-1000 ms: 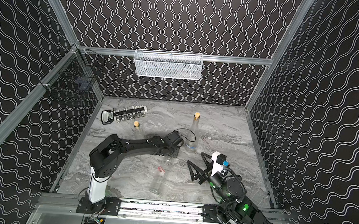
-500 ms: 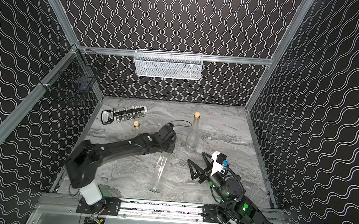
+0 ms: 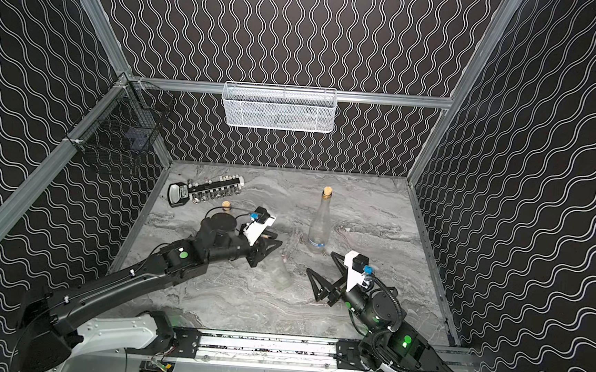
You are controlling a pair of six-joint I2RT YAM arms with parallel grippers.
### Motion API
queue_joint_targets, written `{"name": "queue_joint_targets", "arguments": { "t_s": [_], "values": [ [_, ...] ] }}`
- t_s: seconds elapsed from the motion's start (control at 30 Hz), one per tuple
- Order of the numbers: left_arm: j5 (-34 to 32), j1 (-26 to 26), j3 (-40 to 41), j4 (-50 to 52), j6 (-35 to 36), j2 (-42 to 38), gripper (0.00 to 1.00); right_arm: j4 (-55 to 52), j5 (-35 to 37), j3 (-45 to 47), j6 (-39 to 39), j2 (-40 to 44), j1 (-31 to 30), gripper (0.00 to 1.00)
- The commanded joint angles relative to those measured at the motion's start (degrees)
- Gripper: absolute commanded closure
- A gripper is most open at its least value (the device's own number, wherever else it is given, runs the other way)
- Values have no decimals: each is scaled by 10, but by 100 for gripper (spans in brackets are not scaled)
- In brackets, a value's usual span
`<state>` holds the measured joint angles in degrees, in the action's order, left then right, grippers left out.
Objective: Remove the label from the bottle
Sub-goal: Pick up the bottle from the center of the board.
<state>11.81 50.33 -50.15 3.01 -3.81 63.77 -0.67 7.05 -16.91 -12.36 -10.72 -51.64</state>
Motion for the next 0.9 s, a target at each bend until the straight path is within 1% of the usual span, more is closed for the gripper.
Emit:
{"name": "queue_joint_targets", "arguments": {
  "t_s": [0.0,0.07,0.13,0.23,0.33,0.47,0.53,0.6,0.7,0.8,0.83,0.87],
  "values": [
    [114,0,27,-74,113,-22,100,36,-31,3,29,-11,0,2],
    [146,0,42,-95,135,-29,100,41,-35,-2,28,-19,0,2],
    [156,-1,39,-94,148,-23,100,42,-35,-7,26,-27,-1,2],
    [159,-2,2,-49,177,7,100,46,-32,-4,30,-32,0,2],
    [172,-3,-29,-25,207,35,100,55,-46,4,34,-40,0,2],
    [186,-6,-46,-31,239,60,100,65,-65,10,36,-51,0,2],
    [206,-15,-50,-36,249,70,100,64,-65,10,33,-54,0,2],
    [228,-26,-55,-40,251,78,100,64,-64,10,31,-53,0,2],
    [243,-40,-52,-53,248,89,100,64,-59,12,30,-46,0,2],
    [241,-54,-48,-64,237,98,100,62,-52,13,28,-39,0,2],
    [229,-57,-47,-67,228,102,98,61,-50,13,27,-36,0,1],
    [228,-61,-49,-66,225,106,91,60,-49,13,27,-35,0,1]
  ]
}}
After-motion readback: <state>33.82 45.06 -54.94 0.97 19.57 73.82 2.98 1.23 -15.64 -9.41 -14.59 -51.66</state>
